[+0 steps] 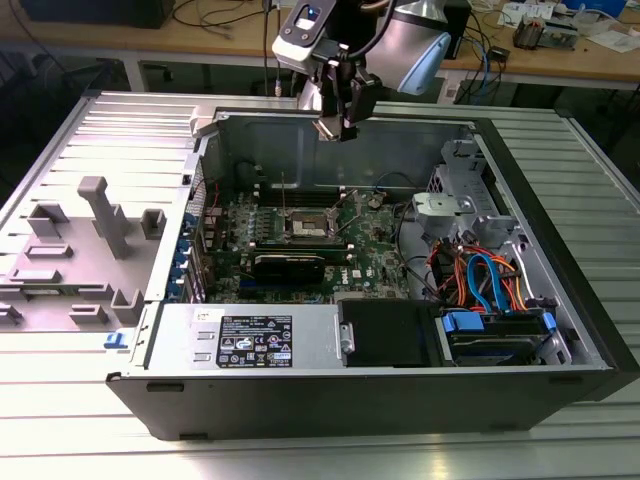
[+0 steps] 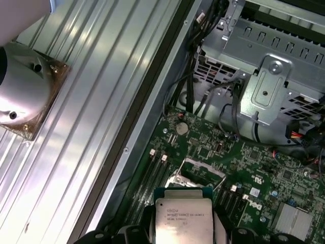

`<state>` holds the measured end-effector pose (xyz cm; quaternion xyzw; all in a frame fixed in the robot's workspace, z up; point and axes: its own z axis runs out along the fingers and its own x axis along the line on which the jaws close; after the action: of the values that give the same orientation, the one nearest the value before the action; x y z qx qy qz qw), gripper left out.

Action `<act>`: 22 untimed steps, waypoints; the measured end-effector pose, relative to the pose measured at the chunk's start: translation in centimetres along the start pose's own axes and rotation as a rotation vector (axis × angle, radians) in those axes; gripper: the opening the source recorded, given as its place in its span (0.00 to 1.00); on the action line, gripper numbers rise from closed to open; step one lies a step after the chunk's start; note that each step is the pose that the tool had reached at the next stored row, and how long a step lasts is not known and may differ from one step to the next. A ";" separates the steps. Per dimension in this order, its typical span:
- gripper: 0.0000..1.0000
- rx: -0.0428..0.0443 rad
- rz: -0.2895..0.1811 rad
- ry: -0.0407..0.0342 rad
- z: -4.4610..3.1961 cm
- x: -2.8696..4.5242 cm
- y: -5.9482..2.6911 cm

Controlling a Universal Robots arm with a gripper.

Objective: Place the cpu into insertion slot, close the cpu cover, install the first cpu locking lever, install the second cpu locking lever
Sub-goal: 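Place the cpu into insertion slot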

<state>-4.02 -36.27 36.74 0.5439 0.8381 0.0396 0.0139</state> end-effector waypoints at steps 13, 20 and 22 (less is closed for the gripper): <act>0.55 -0.0004 0.017 -0.0014 0.00 0.00 0.00; 0.55 -0.0006 0.030 -0.0025 0.00 0.00 0.00; 0.55 -0.0006 0.032 -0.0027 0.00 0.00 0.00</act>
<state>-4.02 -36.27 36.74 0.5575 0.8291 0.0394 0.0146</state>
